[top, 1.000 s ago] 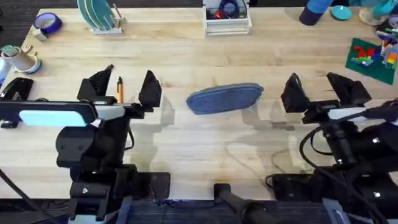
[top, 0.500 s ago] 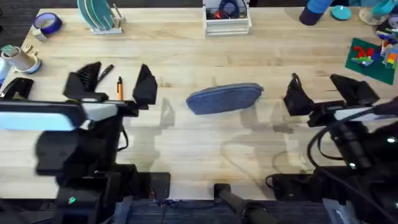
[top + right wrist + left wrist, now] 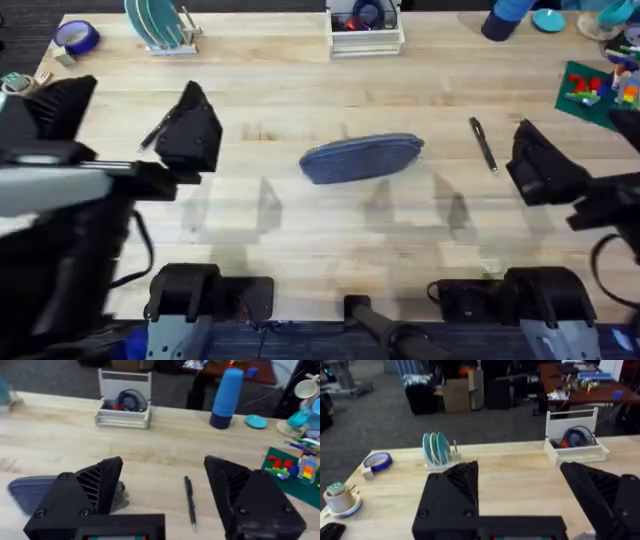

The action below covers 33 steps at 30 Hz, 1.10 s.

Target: Unzip the bag, pick up the pens from the table one at a time and place them inside, then zip the bag closed.

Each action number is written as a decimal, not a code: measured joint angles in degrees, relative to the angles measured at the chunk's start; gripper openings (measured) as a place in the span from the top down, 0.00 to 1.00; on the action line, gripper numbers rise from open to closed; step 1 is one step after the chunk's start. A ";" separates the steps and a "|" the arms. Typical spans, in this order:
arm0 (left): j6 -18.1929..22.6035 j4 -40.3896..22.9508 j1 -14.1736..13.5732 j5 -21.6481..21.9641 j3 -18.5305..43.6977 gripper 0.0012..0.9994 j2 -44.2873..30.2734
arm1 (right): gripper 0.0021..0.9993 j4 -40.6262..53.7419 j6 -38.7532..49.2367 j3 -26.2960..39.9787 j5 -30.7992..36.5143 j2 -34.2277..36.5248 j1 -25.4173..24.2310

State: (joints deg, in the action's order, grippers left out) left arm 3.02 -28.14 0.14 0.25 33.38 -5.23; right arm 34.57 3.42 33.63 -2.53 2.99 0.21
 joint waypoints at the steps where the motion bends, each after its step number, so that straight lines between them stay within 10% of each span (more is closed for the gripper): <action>1: -0.01 -1.68 0.00 0.00 2.27 0.01 -1.46 | 0.00 1.46 0.02 1.66 -0.47 1.19 0.00; 20: 0.00 -32.85 0.00 -0.01 45.00 0.01 -33.65 | 0.00 33.42 3.03 44.03 -3.07 40.45 0.00; 33: 0.01 -43.82 0.00 -0.02 56.31 0.01 -48.19 | 0.00 39.62 6.25 53.04 -3.05 55.65 0.00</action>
State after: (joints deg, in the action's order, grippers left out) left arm 3.03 -71.96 0.14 0.23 89.69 -53.41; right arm 74.19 9.67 86.67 -5.58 58.63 0.21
